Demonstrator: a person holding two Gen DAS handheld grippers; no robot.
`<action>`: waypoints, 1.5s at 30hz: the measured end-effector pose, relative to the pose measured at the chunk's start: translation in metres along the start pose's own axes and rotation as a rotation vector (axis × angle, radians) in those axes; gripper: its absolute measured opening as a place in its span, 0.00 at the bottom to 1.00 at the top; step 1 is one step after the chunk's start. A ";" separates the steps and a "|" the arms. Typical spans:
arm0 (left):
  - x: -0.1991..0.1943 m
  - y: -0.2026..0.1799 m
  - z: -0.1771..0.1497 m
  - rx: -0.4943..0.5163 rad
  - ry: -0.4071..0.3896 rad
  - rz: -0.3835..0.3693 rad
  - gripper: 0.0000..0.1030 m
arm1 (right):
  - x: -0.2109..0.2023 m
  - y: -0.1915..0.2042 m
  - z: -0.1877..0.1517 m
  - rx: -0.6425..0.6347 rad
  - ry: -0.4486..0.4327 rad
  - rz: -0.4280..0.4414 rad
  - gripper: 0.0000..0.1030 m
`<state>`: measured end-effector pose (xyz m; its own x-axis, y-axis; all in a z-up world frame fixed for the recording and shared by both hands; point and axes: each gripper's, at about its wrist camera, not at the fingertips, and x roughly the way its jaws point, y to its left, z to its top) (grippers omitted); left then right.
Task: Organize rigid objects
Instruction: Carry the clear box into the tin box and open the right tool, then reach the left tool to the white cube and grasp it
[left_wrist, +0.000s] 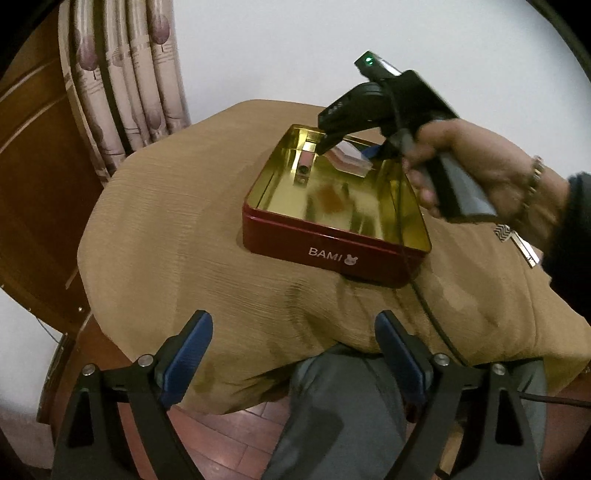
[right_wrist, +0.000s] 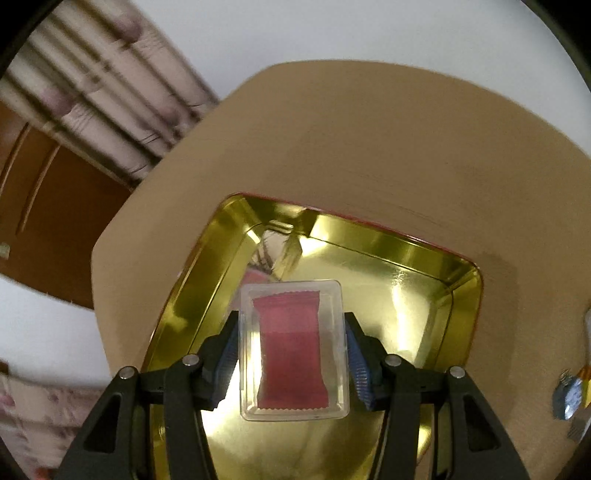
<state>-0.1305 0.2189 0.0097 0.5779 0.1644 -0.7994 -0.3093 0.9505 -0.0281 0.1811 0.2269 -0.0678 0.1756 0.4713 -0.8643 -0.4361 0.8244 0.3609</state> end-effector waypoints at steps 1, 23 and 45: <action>0.000 -0.001 -0.001 0.005 -0.001 -0.001 0.84 | 0.000 -0.004 0.001 0.023 0.002 0.002 0.52; 0.002 -0.019 -0.010 0.061 -0.029 0.039 0.85 | -0.082 -0.027 -0.027 0.081 -0.265 0.141 0.55; 0.026 -0.197 0.056 0.203 0.080 -0.407 0.85 | -0.265 -0.400 -0.279 0.283 -0.466 -0.596 0.58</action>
<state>-0.0123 0.0508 0.0280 0.5595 -0.2465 -0.7914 0.0894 0.9671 -0.2380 0.0624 -0.3147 -0.0811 0.6857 -0.0419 -0.7267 0.0757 0.9970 0.0139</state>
